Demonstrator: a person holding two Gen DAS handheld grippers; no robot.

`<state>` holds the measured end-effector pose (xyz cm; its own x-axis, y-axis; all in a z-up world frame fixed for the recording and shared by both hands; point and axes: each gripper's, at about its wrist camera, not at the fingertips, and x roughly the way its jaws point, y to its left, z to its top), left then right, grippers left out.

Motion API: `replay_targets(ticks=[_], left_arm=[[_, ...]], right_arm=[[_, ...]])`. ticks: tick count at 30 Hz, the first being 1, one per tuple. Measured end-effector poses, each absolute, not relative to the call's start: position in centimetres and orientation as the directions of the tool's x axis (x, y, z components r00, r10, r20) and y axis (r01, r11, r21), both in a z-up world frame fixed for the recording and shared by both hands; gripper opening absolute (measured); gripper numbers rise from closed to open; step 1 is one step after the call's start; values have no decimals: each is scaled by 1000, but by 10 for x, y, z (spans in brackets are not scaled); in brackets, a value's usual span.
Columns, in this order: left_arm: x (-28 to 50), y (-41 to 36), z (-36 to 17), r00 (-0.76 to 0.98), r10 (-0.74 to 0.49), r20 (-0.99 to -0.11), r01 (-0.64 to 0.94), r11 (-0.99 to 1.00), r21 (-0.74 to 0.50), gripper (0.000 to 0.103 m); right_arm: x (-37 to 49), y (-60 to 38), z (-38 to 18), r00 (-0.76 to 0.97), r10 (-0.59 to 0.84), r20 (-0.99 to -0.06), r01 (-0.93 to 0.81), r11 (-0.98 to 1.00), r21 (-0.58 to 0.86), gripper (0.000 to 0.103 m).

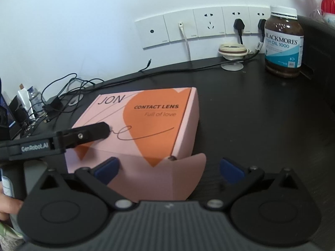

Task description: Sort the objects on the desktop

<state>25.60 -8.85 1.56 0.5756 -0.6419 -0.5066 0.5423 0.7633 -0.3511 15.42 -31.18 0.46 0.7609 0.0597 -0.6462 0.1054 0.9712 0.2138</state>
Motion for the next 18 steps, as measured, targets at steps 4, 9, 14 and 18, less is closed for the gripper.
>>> replay_targets(ticks=[4, 9, 14, 18], left_arm=[[255, -89, 16, 571, -646, -506, 546, 760, -354, 103], [255, -89, 16, 569, -649, -505, 550, 757, -353, 103], [254, -90, 16, 573, -646, -504, 552, 759, -345, 103], [253, -90, 17, 577, -644, -502, 556, 760, -336, 103]], right_arm=[[153, -316, 5, 762, 62, -645, 98, 973, 209, 102], [151, -315, 5, 759, 62, -648, 81, 979, 189, 102], [143, -306, 1, 748, 91, -657, 12, 988, 151, 102], [143, -297, -7, 744, 37, -667, 7, 998, 63, 102]])
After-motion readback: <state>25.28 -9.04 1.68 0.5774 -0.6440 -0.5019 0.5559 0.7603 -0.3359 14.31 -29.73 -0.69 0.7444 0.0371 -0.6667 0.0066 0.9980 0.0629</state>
